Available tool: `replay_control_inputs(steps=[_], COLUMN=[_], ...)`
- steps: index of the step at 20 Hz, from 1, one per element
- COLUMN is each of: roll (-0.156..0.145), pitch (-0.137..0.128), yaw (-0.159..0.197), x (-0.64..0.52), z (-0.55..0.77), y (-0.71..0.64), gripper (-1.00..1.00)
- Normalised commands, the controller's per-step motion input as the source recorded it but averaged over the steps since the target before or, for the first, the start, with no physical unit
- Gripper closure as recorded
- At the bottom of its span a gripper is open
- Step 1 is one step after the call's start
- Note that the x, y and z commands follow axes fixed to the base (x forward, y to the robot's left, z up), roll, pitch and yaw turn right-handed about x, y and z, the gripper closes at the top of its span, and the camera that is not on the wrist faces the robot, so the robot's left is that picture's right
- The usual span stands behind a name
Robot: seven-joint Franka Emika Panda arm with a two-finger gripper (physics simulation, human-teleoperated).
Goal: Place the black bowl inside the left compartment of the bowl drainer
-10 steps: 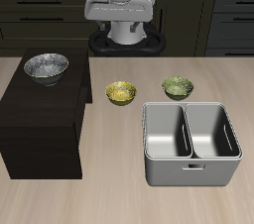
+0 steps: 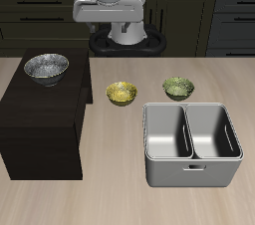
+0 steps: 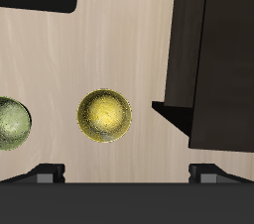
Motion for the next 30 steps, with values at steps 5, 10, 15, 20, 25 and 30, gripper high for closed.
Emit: replay_control_inputs(steps=[5,10,15,20,25,30], roll=[-0.018,0.006,-0.024,0.008,0.002,-0.051], pitch=[-0.008,-0.009,0.007,-0.002,-0.003,-0.018], yaw=[-0.032,-0.017,-0.026,-0.011,-0.004,-0.005], x=[0.14,0.13,0.25,0.21,0.27,0.25], z=[0.18,0.14,0.14,0.1,0.16,0.14], y=[-0.29,-0.22,-0.34,-0.13,-0.08,-0.17], gripper=[-1.0,-1.0,-1.0,-1.0,-1.0,-1.0])
